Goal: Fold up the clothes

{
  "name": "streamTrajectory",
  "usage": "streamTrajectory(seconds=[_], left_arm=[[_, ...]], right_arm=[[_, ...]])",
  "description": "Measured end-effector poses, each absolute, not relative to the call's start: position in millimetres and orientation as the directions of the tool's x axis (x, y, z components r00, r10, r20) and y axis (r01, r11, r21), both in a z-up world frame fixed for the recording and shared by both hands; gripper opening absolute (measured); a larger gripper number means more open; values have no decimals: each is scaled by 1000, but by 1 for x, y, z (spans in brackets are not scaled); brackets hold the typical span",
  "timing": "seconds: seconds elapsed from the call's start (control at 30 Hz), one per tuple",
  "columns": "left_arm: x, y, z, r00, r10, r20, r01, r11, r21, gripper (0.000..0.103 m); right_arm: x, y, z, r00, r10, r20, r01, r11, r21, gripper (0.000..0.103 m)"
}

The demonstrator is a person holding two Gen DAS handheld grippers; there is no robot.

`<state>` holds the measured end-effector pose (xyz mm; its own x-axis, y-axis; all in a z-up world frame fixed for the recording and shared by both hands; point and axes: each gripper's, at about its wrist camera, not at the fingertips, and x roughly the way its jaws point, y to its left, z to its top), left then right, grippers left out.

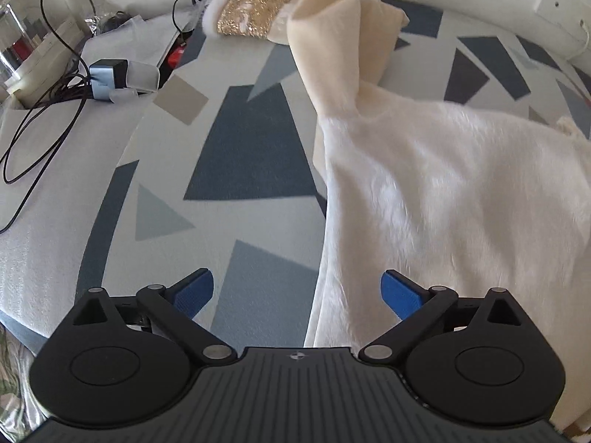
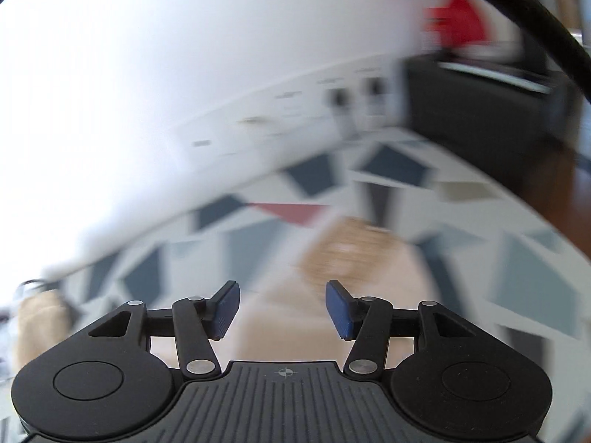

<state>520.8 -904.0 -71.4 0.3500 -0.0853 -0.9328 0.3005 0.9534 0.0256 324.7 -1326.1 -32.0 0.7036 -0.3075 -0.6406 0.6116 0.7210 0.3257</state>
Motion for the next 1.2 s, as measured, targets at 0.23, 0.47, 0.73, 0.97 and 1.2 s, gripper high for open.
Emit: streamTrajectory(seconds=[0.23,0.47,0.73,0.97,1.2], left_arm=[[582,-898,-68,343,-194,-919,149,977,-151,99],[643,-940,-77,395,-101,-913,195,980,-24,99],[681,-964,-89,377,-155,-913,208,975,-79,41],[673,-921,-25,456,-396,-797,136,916,-377,14],[594,-840,-39,442,-377,-814,84,921,-381,15]], right_arm=[[458,-1316,-61,632,-110,-767,443,863,242,48],[516,-1302,-107,435,38,-900,348,915,206,50],[523,-1307,-112,440,45,-897,358,907,221,19],[476,-1325,-28,735,1,-678,376,832,409,15],[388,-1311,7,790,39,-612,307,839,449,15]])
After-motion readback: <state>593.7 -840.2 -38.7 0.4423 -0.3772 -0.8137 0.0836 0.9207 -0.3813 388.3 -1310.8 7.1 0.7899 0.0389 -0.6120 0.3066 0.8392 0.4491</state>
